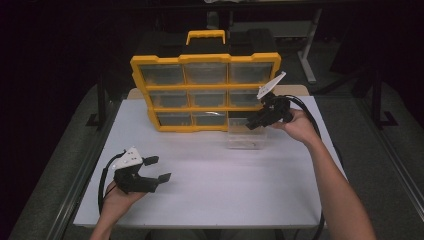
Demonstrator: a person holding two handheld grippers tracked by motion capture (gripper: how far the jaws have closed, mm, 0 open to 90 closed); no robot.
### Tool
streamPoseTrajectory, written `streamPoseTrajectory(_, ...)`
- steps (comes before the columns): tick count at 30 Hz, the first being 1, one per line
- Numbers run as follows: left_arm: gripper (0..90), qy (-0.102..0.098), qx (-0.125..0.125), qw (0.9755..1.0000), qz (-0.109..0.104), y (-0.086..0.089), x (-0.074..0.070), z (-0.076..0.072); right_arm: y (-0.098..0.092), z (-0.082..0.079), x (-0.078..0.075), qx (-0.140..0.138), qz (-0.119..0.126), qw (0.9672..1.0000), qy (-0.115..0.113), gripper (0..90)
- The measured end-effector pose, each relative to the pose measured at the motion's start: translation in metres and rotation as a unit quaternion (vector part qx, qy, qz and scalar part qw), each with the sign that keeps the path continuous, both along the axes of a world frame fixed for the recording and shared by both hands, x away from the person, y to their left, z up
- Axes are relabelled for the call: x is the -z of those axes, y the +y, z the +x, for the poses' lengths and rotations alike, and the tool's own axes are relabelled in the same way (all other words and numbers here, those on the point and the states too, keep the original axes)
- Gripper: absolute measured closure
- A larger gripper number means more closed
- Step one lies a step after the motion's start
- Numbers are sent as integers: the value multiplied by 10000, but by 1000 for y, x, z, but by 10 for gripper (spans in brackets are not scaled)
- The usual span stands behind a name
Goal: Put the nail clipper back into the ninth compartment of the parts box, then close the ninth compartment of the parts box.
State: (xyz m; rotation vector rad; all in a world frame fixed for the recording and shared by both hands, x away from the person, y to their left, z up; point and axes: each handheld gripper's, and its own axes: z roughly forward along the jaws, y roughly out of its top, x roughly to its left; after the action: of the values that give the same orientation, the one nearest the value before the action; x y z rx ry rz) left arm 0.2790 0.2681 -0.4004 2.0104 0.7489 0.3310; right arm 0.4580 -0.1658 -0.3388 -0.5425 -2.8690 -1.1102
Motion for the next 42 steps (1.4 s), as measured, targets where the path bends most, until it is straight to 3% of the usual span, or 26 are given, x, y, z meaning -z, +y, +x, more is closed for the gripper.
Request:
streamPoseTrajectory(18,221,30,14,10000,1,-4,2,0,-13,-28,-15,362,791,9962,31,303)
streamPoseTrajectory(23,218,53,-5,10000,3,-3,2,0,-14,-34,-16,511,854,9950,20,208)
streamPoseTrajectory(42,196,51,-6,10000,-10,-2,2,1,-4,-70,-13,310,855,9956,-225,169)
